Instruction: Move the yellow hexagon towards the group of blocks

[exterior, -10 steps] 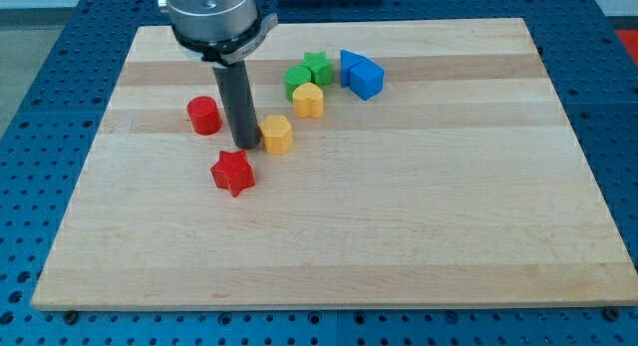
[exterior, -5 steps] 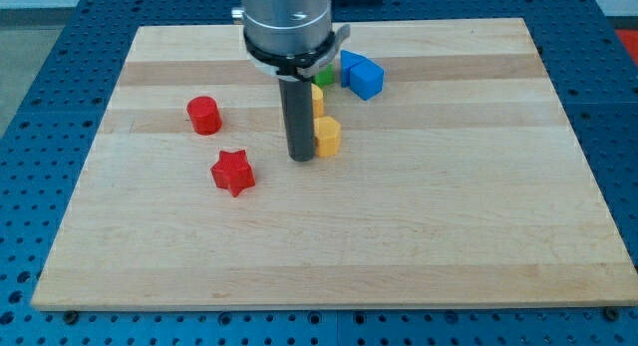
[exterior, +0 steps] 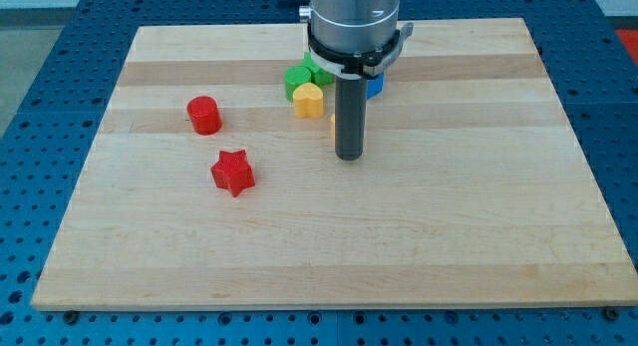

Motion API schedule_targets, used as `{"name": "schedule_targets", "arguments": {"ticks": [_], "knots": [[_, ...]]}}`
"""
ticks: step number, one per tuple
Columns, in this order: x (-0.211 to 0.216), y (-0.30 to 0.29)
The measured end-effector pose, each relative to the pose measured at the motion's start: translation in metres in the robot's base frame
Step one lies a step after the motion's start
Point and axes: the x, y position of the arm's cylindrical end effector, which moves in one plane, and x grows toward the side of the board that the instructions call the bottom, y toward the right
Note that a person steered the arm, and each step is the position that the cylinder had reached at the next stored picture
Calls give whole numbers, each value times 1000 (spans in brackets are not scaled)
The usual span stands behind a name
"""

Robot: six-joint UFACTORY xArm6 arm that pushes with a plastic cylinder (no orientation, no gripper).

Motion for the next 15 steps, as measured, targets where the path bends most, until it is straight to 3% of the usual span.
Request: {"name": "schedule_targets", "arguments": {"ticks": [2,15], "knots": [[-20,0],[-33,16]]}}
